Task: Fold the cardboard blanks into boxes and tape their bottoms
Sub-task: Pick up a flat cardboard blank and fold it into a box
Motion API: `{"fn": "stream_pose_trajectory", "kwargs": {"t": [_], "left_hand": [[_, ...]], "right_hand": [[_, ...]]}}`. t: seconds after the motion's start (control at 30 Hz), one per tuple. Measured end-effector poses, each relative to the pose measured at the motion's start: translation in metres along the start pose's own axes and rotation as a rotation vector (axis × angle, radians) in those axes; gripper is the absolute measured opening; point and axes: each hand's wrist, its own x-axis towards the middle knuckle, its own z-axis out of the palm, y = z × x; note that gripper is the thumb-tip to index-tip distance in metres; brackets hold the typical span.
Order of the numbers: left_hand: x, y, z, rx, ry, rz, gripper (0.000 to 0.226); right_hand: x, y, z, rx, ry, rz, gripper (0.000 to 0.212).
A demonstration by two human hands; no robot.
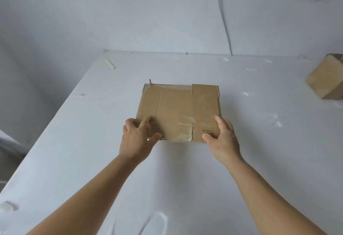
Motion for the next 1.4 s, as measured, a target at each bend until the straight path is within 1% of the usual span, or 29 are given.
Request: {"fn": "stream_pose_trajectory", "kwargs": {"t": [0.23, 0.47, 0.77, 0.87, 0.93, 1.1, 1.27, 1.4], "left_hand": [[-0.046, 0.109, 0.052, -0.038, -0.032, 0.089, 0.055], [-0.105, 0.217, 0.11, -0.07, -0.07, 0.204, 0.062], [-0.149, 0.34, 0.178, -0.089, -0.145, 0.312, 0.068], [-0.151, 0.373, 0.196, -0.078, -0.186, 0.348, 0.075], [-0.147, 0.393, 0.206, -0.077, -0.203, 0.364, 0.076], [-0.13, 0.438, 0.235, -0.101, -0.188, 0.395, 0.077], [-0.099, 0.474, 0.256, -0.153, -0.181, 0.38, 0.072], [-0.069, 0.498, 0.261, -0.18, -0.174, 0.327, 0.068]], "right_hand": [[-0.027, 0.077, -0.109, -0.033, 0.083, 0.021, 0.067], [-0.064, 0.165, -0.22, -0.057, 0.141, 0.065, 0.067], [-0.093, 0.26, -0.334, -0.039, 0.231, 0.145, 0.065], [-0.095, 0.285, -0.361, -0.011, 0.248, 0.183, 0.065], [-0.093, 0.298, -0.376, -0.004, 0.262, 0.206, 0.065], [-0.073, 0.324, -0.409, 0.01, 0.311, 0.227, 0.063], [-0.039, 0.339, -0.438, 0.121, 0.38, 0.218, 0.055], [-0.006, 0.339, -0.455, 0.188, 0.423, 0.195, 0.048]]}}
